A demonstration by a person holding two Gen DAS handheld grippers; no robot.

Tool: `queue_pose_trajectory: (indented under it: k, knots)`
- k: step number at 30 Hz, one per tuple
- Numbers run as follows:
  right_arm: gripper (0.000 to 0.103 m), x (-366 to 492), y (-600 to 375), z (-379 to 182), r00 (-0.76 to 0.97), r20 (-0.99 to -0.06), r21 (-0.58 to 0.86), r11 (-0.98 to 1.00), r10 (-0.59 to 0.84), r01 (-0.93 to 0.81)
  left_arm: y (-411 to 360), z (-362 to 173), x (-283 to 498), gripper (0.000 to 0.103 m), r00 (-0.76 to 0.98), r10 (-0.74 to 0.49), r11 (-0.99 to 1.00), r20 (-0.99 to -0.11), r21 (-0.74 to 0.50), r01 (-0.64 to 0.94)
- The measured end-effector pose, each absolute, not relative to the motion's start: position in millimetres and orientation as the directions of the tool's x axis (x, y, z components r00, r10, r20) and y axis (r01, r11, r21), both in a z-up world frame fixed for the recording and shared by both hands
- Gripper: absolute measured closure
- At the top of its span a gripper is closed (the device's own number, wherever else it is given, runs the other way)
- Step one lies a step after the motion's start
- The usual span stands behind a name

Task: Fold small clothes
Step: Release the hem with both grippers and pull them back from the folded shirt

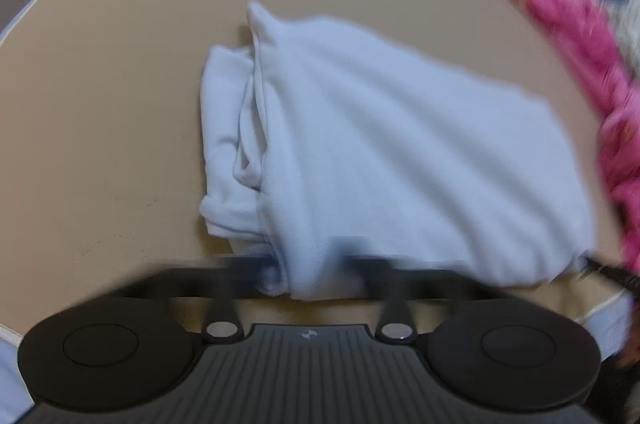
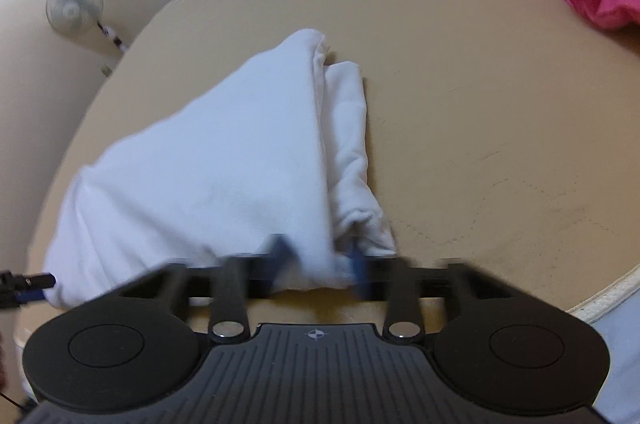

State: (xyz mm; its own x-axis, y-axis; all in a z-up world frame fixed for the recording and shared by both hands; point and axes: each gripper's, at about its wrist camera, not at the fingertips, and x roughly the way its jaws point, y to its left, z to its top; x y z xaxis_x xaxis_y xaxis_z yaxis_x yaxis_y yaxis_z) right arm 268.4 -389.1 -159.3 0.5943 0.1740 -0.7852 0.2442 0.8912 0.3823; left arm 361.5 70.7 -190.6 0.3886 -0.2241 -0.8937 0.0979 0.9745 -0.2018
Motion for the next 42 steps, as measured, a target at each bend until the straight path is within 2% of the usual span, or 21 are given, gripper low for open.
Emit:
queue_pose_trajectory:
  k: [3,7,12,15,16,17,18,19,20,21,22,23,26,31,36,39,42]
  knots:
    - [0.094,261,-386,-147,0.602,-0.785,0.349,0.906,0.143,0.240,73,-182,360,0.096,0.404,-0.211,0.978,-0.890,-0.189,0.094]
    - [0.095,247,-404,-127,0.636,-0.759,0.382,0.887,0.140,0.261,86,-167,343,0.096,0.442,-0.210,0.975,-0.872,-0.155,0.157]
    - [0.095,265,-401,-173,0.516,-0.850,0.290,0.914,0.109,0.284,76,-201,361,0.093,0.363,-0.130,0.986,-0.923,-0.081,0.148]
    - [0.092,261,-399,-181,0.529,-0.844,0.296,0.900,0.090,0.319,72,-193,358,0.075,0.394,-0.091,0.987,-0.915,-0.031,0.157]
    - [0.087,258,-399,-179,0.531,-0.843,0.300,0.894,0.085,0.334,72,-187,352,0.060,0.408,-0.077,0.987,-0.910,-0.012,0.158]
    - [0.073,256,-399,-176,0.526,-0.847,0.290,0.894,0.074,0.341,72,-181,346,0.052,0.432,-0.057,0.987,-0.900,0.013,0.157]
    - [0.066,251,-397,-171,0.516,-0.855,0.263,0.903,0.055,0.339,72,-174,339,0.049,0.455,-0.040,0.988,-0.889,0.034,0.152]
    - [0.059,245,-395,-164,0.510,-0.860,0.229,0.911,0.024,0.342,73,-166,331,0.038,0.476,-0.024,0.989,-0.879,0.048,0.138]
    - [0.059,238,-392,-154,0.518,-0.855,0.212,0.917,0.006,0.338,76,-158,320,0.027,0.492,-0.015,0.991,-0.870,0.053,0.124]
    - [0.058,231,-390,-143,0.538,-0.843,0.217,0.921,0.010,0.324,76,-149,310,0.023,0.509,-0.011,0.992,-0.861,0.052,0.111]
    - [0.054,222,-385,-131,0.570,-0.821,0.239,0.921,0.022,0.308,74,-140,300,0.016,0.532,-0.012,0.995,-0.847,0.045,0.094]
    - [0.046,214,-381,-121,0.596,-0.802,0.258,0.919,0.032,0.299,69,-131,291,0.014,0.552,-0.018,0.996,-0.833,0.035,0.086]
    - [0.029,189,-363,-92,0.672,-0.739,0.305,0.915,0.052,0.266,54,-97,256,0.014,0.589,-0.021,0.996,-0.808,0.033,0.081]
    - [0.017,146,-313,-54,0.761,-0.645,0.330,0.925,0.073,0.190,17,-73,209,0.013,0.599,0.005,0.994,-0.800,0.069,0.085]
    - [0.015,114,-272,-47,0.763,-0.645,0.233,0.962,0.044,0.141,-17,-69,171,0.013,0.626,0.078,0.982,-0.776,0.169,0.088]
    - [0.015,102,-259,-48,0.740,-0.670,0.201,0.973,0.054,0.110,-24,-68,157,0.013,0.629,0.079,0.978,-0.773,0.182,0.101]
    - [0.015,89,-258,-42,0.752,-0.656,0.200,0.974,0.056,0.102,-25,-67,148,0.013,0.627,0.082,0.980,-0.774,0.178,0.091]
